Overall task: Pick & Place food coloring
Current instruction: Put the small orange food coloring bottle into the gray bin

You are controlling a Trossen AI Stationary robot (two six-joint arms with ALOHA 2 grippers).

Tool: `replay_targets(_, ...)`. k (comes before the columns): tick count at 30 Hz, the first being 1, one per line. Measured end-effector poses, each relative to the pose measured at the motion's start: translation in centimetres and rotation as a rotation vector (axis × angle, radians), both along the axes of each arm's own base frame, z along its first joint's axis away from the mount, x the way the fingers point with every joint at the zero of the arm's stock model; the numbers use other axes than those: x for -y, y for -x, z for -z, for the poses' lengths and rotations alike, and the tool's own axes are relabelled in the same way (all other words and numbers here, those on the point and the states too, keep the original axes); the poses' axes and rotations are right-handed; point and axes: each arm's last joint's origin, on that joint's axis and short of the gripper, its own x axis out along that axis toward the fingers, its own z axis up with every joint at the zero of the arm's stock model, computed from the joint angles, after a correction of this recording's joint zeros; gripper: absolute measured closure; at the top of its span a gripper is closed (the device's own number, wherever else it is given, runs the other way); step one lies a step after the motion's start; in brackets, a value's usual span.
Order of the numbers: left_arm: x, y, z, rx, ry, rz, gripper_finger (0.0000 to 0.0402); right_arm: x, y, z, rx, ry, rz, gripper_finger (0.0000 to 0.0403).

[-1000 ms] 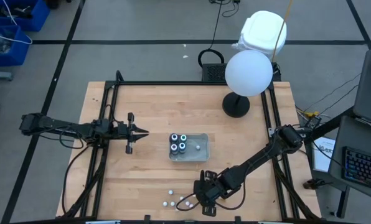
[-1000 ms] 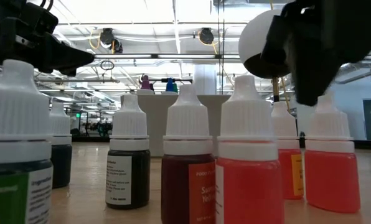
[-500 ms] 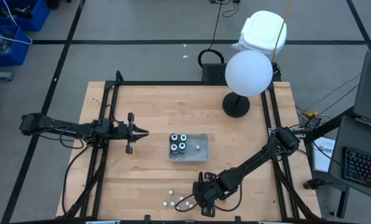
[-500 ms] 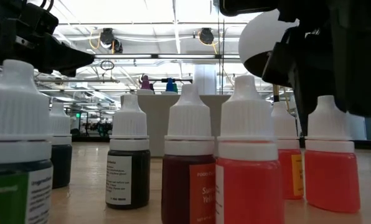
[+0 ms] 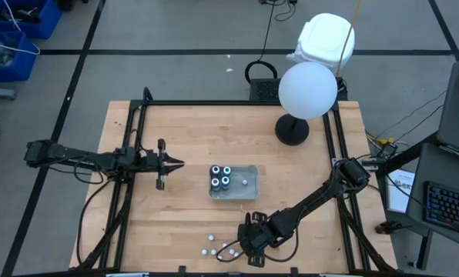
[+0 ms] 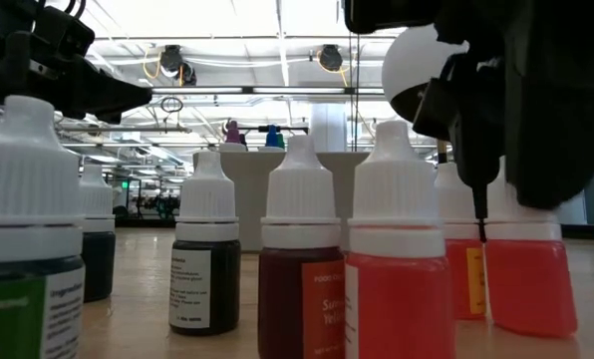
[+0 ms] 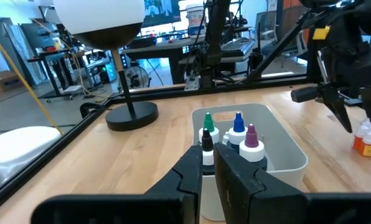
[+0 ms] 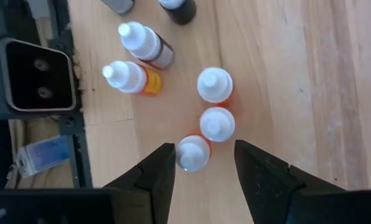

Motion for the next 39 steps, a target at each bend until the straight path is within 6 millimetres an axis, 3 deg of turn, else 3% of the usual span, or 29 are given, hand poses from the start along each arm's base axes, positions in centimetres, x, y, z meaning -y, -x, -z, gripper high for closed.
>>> replay_targets(19, 0.0, 0.0, 0.0, 0.0, 0.0, 0.0, 0.0353, -0.6, 0.3, -0.1, 0.022, 0.007, -0.06, 0.0344)
replay_targets(33, 0.0, 0.0, 0.0, 0.0, 0.0, 0.0, 0.0353, -0.4, 0.7, -0.3, -0.016, 0.027, -0.067, 0.0347)
replay_targets(39, 0.0, 0.0, 0.0, 0.0, 0.0, 0.0, 0.0353, 0.4, 1.6, -2.7, 0.007, 0.066, -0.059, 0.0347)
